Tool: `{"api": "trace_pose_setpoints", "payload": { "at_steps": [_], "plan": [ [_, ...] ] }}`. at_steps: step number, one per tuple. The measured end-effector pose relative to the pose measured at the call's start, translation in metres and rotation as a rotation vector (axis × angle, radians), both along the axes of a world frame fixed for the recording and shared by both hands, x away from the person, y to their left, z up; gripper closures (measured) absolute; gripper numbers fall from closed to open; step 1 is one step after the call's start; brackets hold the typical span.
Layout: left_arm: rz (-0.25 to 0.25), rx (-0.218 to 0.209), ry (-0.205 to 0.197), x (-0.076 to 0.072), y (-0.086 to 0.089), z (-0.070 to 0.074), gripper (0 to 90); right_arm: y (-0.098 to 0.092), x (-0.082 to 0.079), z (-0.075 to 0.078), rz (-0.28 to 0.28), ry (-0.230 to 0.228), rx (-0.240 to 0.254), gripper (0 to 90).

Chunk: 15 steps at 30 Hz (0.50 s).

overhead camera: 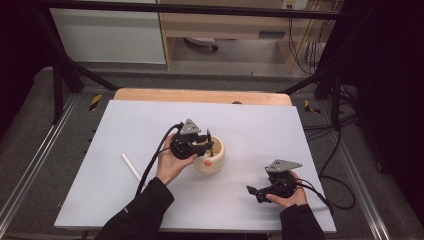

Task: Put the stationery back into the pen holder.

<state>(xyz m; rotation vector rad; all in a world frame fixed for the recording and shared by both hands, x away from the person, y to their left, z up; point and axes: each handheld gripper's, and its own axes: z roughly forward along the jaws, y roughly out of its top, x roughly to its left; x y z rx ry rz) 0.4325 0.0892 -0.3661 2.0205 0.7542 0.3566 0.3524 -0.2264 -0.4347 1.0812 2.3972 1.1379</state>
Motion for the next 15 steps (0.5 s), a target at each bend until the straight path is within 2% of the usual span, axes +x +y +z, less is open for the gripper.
{"api": "trace_pose_setpoints", "payload": {
  "at_steps": [3, 7, 15],
  "plan": [
    [0.011, 0.019, 0.002, -0.004, 0.008, 0.007, 51.9, 0.000, 0.000, 0.001, -0.001, 0.001, 0.002, 0.7],
    [0.017, 0.049, 0.024, -0.010, 0.024, 0.013, 40.9, 0.000, -0.001, 0.001, -0.005, 0.000, 0.006, 0.7],
    [0.060, 0.102, 0.028, -0.024, 0.071, 0.012, 23.6, 0.000, -0.001, 0.001, -0.011, -0.003, 0.013, 0.6]
  ]
}}
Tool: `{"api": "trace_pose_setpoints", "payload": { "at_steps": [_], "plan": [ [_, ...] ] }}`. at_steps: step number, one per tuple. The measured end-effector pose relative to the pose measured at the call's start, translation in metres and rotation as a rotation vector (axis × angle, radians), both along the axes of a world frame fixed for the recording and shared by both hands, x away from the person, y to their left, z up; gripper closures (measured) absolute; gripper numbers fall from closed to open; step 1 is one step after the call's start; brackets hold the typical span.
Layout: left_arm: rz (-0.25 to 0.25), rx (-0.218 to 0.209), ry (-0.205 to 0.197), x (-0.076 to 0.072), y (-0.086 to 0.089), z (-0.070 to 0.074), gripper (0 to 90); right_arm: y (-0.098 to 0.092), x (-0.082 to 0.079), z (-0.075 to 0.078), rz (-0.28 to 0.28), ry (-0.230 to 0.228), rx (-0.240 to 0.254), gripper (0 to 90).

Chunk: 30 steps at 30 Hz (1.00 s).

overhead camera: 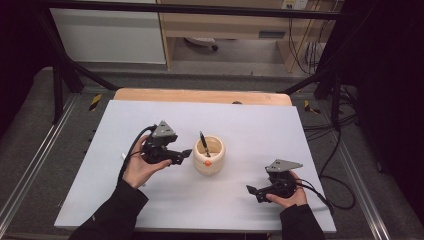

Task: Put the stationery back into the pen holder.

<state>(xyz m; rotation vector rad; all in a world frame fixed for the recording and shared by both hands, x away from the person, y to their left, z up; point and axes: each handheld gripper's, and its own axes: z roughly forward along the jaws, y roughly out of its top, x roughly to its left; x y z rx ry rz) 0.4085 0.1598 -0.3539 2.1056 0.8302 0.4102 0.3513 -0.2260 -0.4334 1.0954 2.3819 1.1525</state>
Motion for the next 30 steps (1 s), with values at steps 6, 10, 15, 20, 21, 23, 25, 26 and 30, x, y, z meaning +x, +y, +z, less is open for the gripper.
{"api": "trace_pose_setpoints", "payload": {
  "at_steps": [6, 10, 15, 20, 21, 23, 25, 26, 30],
  "plan": [
    [0.046, 0.006, 0.008, -0.010, 0.036, -0.014, 15.8, 0.001, 0.000, 0.000, -0.011, 0.003, 0.005, 0.6],
    [0.059, 0.020, 0.022, -0.018, 0.053, -0.026, 12.2, 0.003, -0.001, 0.000, -0.019, 0.009, 0.010, 0.6],
    [0.070, 0.026, 0.043, -0.029, 0.069, -0.041, 9.8, 0.007, -0.001, 0.002, -0.019, 0.004, 0.004, 0.6],
    [0.066, 0.030, 0.057, -0.039, 0.081, -0.054, 7.9, 0.014, -0.002, 0.004, -0.027, 0.007, 0.000, 0.6],
    [0.066, 0.030, 0.063, -0.041, 0.083, -0.056, 7.4, 0.016, -0.002, 0.004, -0.026, 0.008, 0.002, 0.6],
    [0.060, 0.037, 0.074, -0.044, 0.087, -0.061, 6.5, 0.020, -0.002, 0.004, -0.027, 0.014, 0.005, 0.6],
    [0.059, 0.044, 0.081, -0.047, 0.092, -0.065, 6.1, 0.024, -0.003, 0.005, -0.033, 0.014, -0.001, 0.6],
    [0.061, 0.045, 0.084, -0.048, 0.094, -0.067, 6.1, 0.026, -0.003, 0.005, -0.031, 0.013, -0.003, 0.6],
    [0.063, 0.048, 0.084, -0.052, 0.102, -0.071, 6.0, 0.036, -0.005, 0.005, -0.021, 0.022, 0.005, 0.6]
  ]
}}
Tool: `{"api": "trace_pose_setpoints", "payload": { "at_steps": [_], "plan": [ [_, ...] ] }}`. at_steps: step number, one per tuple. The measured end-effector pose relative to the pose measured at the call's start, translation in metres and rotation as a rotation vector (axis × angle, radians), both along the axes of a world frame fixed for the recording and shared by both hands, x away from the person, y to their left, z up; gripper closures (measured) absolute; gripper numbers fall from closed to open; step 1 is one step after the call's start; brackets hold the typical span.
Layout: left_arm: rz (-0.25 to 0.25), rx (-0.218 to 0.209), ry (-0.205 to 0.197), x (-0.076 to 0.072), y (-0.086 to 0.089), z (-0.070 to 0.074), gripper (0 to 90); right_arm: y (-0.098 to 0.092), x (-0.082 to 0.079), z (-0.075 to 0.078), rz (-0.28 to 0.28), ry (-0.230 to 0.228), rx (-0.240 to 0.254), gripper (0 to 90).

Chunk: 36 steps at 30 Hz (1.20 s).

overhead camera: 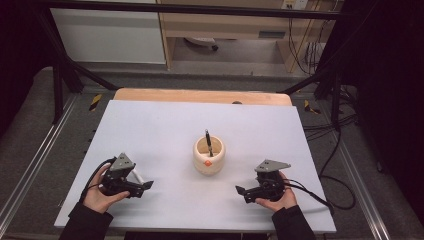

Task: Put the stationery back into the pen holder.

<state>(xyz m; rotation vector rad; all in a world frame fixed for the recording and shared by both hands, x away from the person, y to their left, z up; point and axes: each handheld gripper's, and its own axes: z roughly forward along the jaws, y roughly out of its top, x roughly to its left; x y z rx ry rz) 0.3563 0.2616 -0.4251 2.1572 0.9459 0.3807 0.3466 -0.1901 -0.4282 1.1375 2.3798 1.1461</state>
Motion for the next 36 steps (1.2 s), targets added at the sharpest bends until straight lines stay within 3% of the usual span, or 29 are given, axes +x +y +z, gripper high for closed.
{"api": "trace_pose_setpoints", "payload": {
  "at_steps": [7, 18, 36],
  "plan": [
    [0.002, 0.017, -0.002, -0.003, 0.006, -0.006, 5.6, 0.017, -0.001, -0.001, 0.024, 0.012, -0.026, 1.5],
    [0.026, 0.004, 0.014, -0.007, 0.021, -0.011, 5.3, 0.049, -0.005, 0.004, 0.065, 0.019, 0.009, 4.4],
    [0.004, 0.033, 0.011, -0.013, 0.025, -0.014, 4.6, 0.134, -0.009, 0.013, 0.146, 0.028, 0.003, 10.4]
  ]
}}
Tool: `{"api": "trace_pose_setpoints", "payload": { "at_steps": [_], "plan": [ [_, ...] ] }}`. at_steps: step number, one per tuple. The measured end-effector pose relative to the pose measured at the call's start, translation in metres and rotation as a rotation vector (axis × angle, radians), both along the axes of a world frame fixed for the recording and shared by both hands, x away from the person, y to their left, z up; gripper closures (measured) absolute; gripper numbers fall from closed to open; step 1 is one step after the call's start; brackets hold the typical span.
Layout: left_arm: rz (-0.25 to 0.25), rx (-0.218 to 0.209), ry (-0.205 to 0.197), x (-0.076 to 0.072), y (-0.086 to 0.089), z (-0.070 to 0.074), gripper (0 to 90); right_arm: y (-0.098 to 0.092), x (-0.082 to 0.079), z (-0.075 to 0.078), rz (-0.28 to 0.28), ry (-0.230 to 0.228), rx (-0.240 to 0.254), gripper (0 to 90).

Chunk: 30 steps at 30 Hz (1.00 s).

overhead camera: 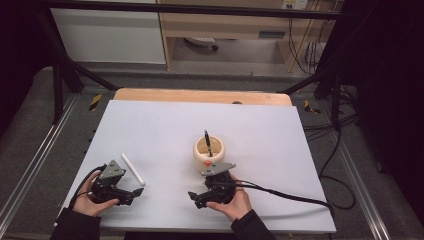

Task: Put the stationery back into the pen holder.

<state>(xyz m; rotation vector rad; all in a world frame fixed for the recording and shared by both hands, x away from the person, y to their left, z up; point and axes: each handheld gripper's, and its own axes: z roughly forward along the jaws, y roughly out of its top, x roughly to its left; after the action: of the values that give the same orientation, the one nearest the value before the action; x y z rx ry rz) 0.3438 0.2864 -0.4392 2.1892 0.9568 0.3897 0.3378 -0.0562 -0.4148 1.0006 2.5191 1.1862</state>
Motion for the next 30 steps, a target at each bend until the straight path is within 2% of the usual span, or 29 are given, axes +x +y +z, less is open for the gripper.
{"api": "trace_pose_setpoints", "payload": {
  "at_steps": [10, 15, 21, 30],
  "plan": [
    [-0.011, 0.028, 0.007, -0.001, -0.002, -0.003, 4.6, 0.044, 0.013, 0.005, 0.038, 0.004, 0.016, 13.6],
    [-0.015, 0.039, 0.013, -0.001, -0.002, -0.004, 4.6, 0.064, 0.026, 0.004, 0.036, 0.006, 0.020, 14.2],
    [-0.013, 0.038, 0.012, -0.001, -0.002, -0.004, 4.6, 0.096, 0.041, 0.006, 0.053, -0.014, 0.018, 17.5],
    [-0.012, 0.043, 0.011, 0.000, -0.001, -0.004, 4.6, 0.142, 0.064, -0.001, 0.087, -0.036, 0.000, 31.4]
  ]
}}
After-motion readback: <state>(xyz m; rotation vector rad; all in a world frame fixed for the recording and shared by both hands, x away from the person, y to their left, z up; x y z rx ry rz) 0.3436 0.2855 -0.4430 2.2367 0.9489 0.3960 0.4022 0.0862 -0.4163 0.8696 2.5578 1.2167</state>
